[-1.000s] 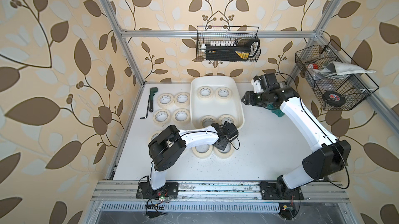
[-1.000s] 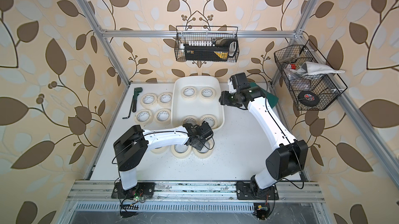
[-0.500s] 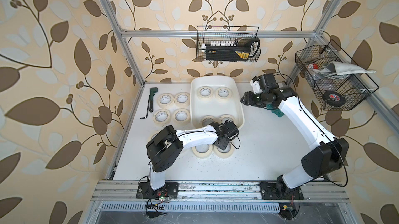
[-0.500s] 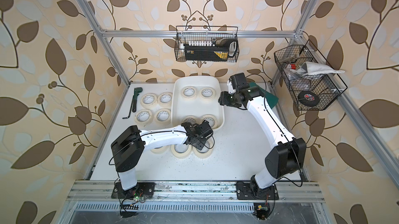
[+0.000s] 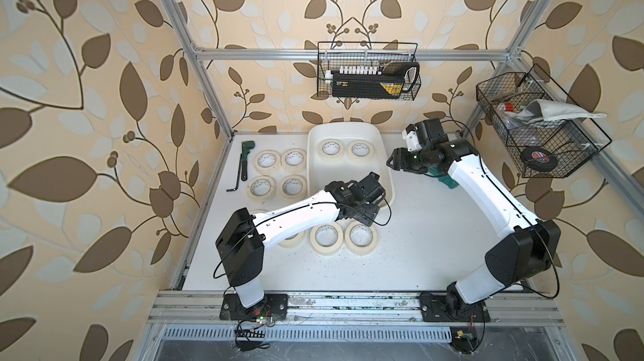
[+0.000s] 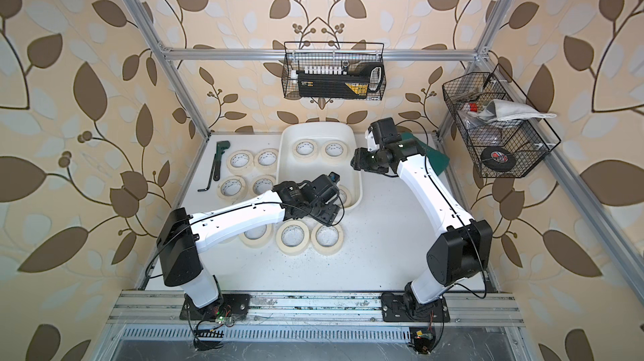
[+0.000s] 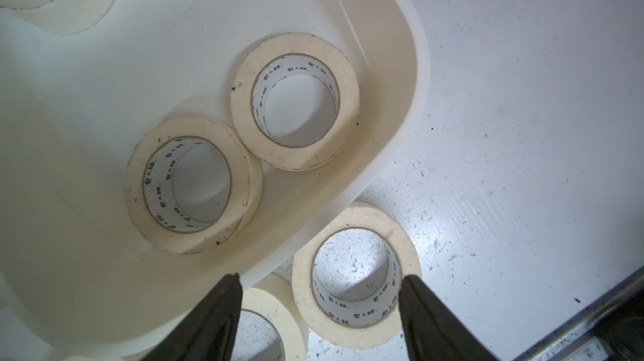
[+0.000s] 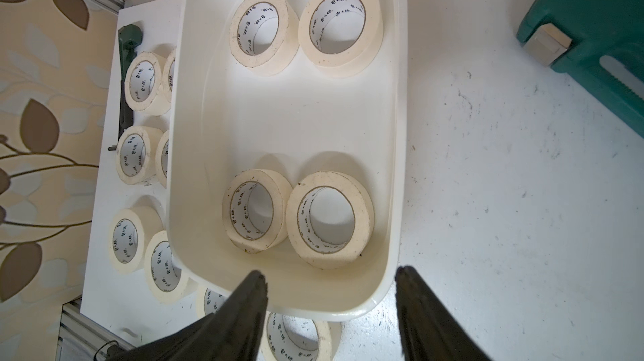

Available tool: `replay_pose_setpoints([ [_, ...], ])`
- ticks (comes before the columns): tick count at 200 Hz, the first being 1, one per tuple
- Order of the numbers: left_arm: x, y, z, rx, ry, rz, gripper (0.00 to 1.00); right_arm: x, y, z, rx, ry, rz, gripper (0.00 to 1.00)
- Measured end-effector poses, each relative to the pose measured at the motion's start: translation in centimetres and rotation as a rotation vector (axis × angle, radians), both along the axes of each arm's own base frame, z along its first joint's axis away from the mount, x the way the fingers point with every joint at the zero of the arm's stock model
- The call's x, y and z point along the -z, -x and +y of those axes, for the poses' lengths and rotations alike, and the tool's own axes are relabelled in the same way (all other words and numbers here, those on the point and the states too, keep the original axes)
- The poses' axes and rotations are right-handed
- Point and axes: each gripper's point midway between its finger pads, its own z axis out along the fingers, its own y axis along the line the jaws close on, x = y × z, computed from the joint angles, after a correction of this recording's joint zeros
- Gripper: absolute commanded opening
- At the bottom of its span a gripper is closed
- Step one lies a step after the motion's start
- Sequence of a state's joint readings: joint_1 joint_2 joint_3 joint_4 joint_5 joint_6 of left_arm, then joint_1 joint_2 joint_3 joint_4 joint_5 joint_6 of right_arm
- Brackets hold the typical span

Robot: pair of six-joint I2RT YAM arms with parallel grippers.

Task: Take out the art tape in the storage box
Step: Place the art tape at the center of the board, then pick up the art tape from the storage box.

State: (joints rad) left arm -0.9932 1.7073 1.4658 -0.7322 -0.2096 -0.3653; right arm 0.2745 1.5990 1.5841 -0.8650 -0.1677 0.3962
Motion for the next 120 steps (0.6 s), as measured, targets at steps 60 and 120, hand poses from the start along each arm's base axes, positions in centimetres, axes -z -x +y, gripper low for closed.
replay_pose_setpoints([
  [60,-2.0,-6.4,5.8,-0.16,0.069,0.085,0.84,0.2,0.1,0.3,-0.007,-0.017,0.015,0.6],
  [120,-1.5,-9.3,6.3,-0.171,0.097,0.132,0.87,0.6,0.2,0.7,-0.017,-0.03,0.03,0.61],
])
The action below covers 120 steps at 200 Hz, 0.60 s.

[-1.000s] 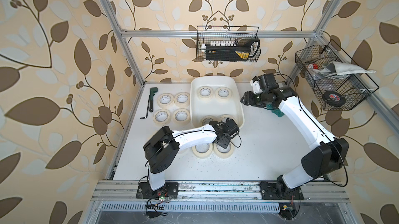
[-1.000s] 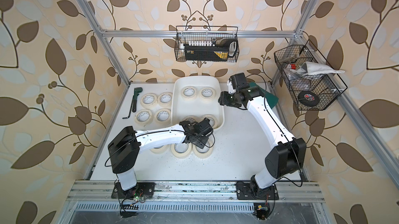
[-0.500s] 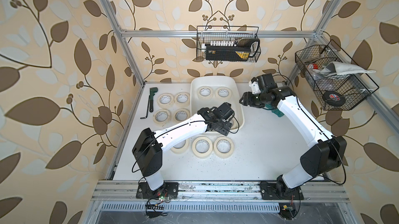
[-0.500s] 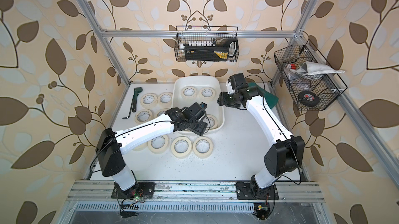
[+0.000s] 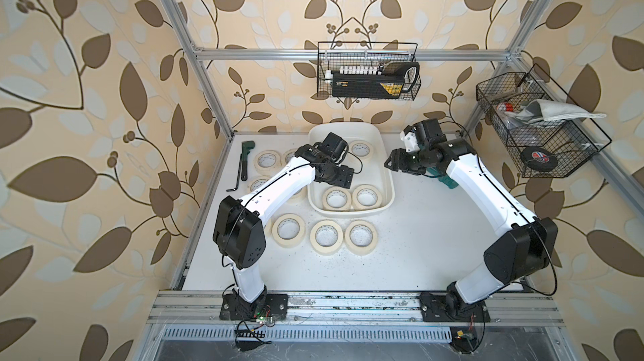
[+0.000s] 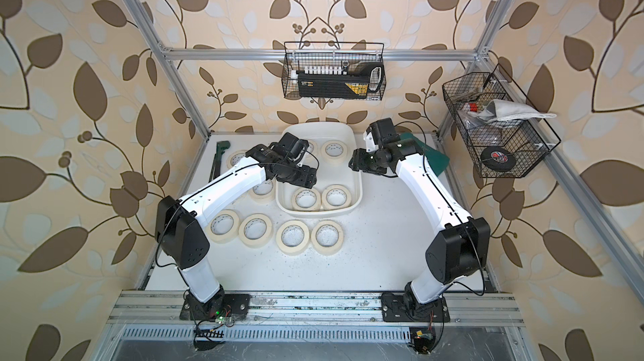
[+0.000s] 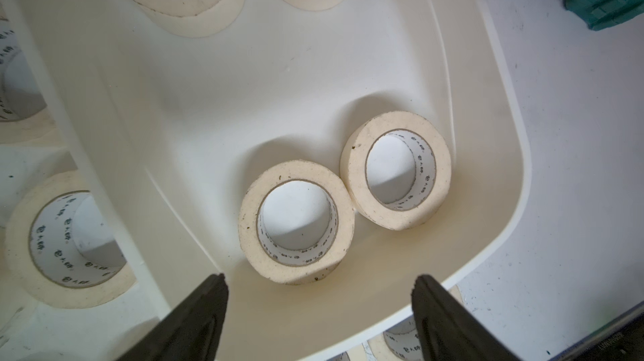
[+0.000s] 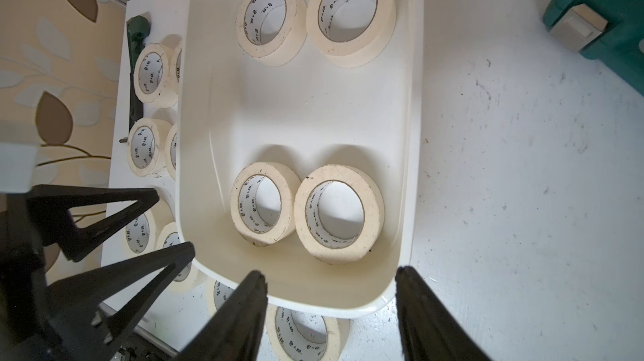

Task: Take out the art tape in the storage box
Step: Pick up the art tape from the storage box.

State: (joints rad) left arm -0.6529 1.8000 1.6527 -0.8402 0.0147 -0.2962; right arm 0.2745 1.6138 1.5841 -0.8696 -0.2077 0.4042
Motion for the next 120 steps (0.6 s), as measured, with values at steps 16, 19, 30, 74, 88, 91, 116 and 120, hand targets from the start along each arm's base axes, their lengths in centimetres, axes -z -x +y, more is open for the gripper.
replay_pose_setpoints([
  [16,1.6,-0.3,-0.1,0.014,-0.018,0.047,0.87,0.2,0.0,0.1,-0.003,-0.002,0.006,0.61],
  [19,1.9,-0.4,-0.1,0.014,-0.024,0.054,0.86,0.2,0.0,0.1,-0.003,-0.002,0.007,0.61],
  [30,3.1,-0.7,0.0,0.014,-0.039,0.081,0.86,0.2,0.0,0.1,-0.004,-0.003,0.009,0.61],
  [74,6.8,-1.2,1.3,-0.014,-0.111,0.159,0.83,0.3,0.1,0.3,-0.01,-0.011,0.014,0.61],
  [88,7.4,-1.4,1.5,-0.021,-0.122,0.166,0.82,0.4,0.1,0.3,-0.012,-0.012,0.019,0.61],
  [91,7.5,-1.5,1.6,-0.025,-0.123,0.166,0.81,0.4,0.2,0.3,-0.012,-0.012,0.02,0.61],
  [116,8.0,-1.7,2.0,-0.041,-0.136,0.162,0.76,0.5,0.2,0.3,-0.013,-0.012,0.025,0.61],
  [120,8.0,-1.8,2.1,-0.046,-0.134,0.162,0.75,0.5,0.2,0.3,-0.013,-0.012,0.025,0.61],
])
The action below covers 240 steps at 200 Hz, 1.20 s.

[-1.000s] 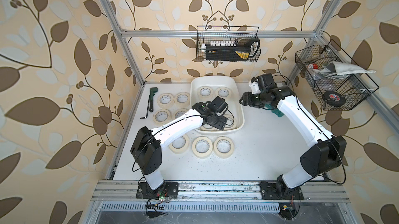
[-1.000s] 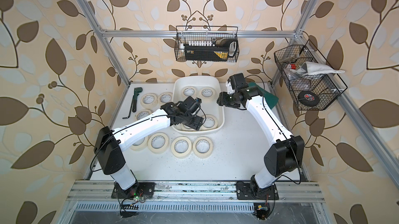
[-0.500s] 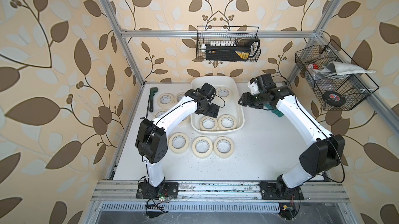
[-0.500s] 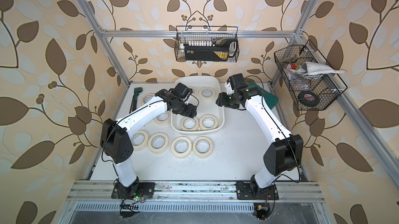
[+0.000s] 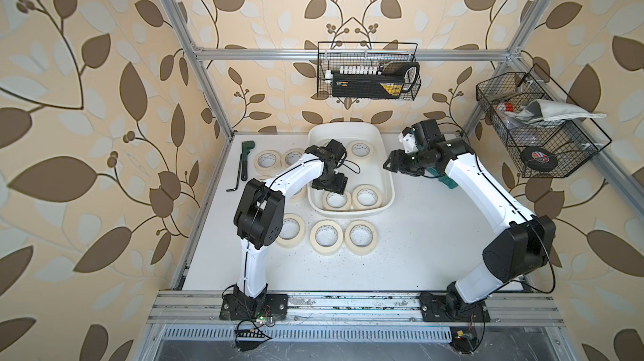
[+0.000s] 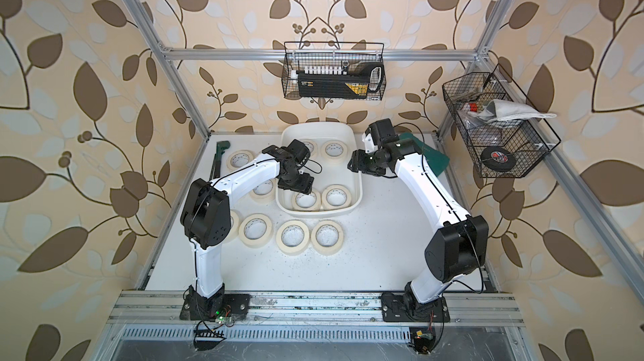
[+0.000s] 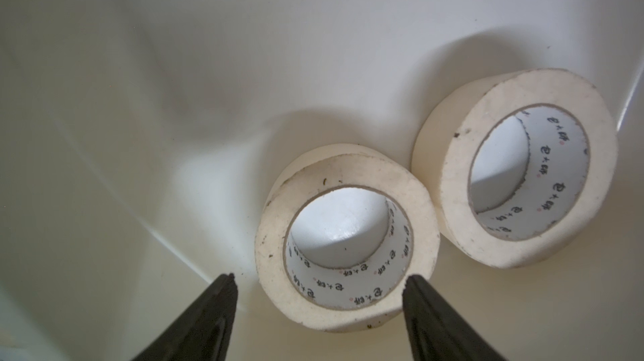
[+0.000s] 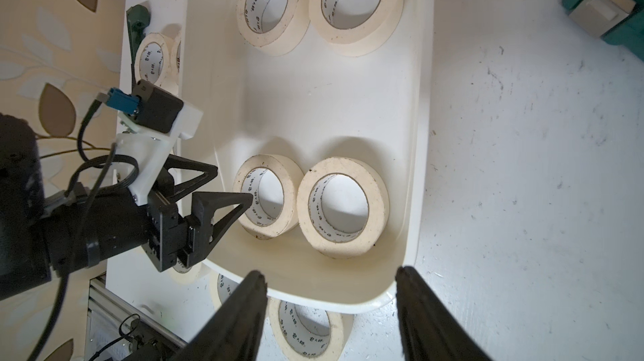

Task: Take out the art tape in the storage box
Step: Pick up the art tape from the storage box.

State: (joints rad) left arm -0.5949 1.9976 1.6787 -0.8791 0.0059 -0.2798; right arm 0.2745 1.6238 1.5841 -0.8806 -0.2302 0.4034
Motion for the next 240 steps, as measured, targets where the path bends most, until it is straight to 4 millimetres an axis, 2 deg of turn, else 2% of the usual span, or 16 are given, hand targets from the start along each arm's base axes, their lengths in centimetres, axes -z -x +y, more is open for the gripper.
replay_pose_setpoints([
  [38,0.5,-0.3,-0.1,-0.003,-0.003,-0.005,0.71,0.0,0.1,0.1,-0.002,-0.003,0.004,0.61],
  [144,5.1,-0.4,0.9,-0.018,-0.09,0.045,0.63,0.3,0.1,0.3,-0.01,-0.011,0.017,0.61],
  [162,5.3,-0.5,0.9,-0.023,-0.096,0.042,0.54,0.3,0.1,0.3,-0.01,-0.011,0.017,0.61],
  [240,5.9,-1.3,1.5,-0.044,-0.134,0.012,0.34,0.3,0.2,0.6,-0.018,-0.027,0.022,0.61],
])
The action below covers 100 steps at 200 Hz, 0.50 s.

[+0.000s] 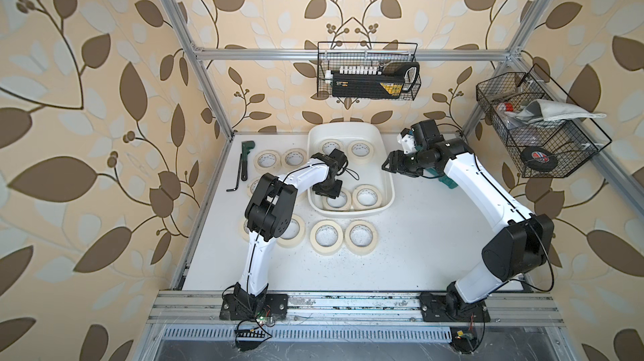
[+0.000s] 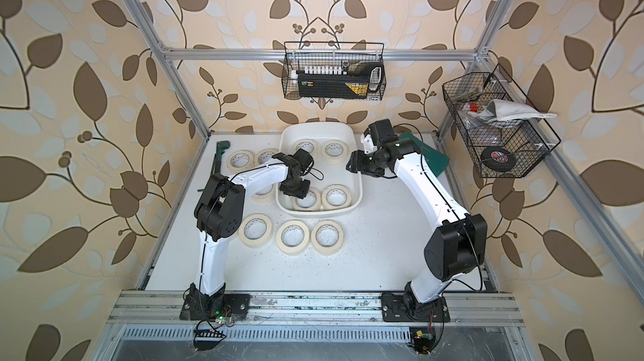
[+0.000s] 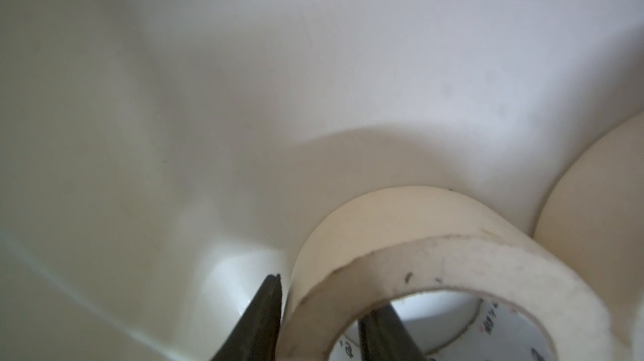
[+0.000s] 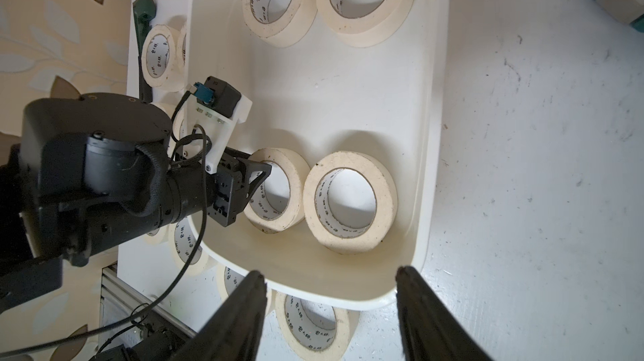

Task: Take out the art tape in the storage box
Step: Pick up the art tape from the storage box.

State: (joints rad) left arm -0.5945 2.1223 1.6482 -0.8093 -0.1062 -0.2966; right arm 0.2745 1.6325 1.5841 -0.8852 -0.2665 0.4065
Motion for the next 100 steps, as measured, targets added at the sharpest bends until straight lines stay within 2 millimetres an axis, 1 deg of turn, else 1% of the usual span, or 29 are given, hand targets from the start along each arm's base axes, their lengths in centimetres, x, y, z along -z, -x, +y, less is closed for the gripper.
replay_pose_setpoints([
  [37,0.0,-0.1,0.5,-0.002,-0.029,-0.008,0.2,-0.1,0.0,0.1,0.004,-0.011,0.004,0.6],
  [71,-0.1,-0.3,0.8,-0.008,-0.048,-0.02,0.12,-0.2,0.1,0.8,-0.002,-0.021,0.0,0.6],
  [85,-0.6,-0.2,1.1,-0.01,-0.064,-0.018,0.07,-0.3,0.1,1.2,-0.012,-0.025,-0.004,0.6],
  [100,-1.6,-0.3,1.5,-0.016,-0.094,-0.022,0.07,-0.4,0.2,1.8,-0.025,-0.027,-0.012,0.58],
])
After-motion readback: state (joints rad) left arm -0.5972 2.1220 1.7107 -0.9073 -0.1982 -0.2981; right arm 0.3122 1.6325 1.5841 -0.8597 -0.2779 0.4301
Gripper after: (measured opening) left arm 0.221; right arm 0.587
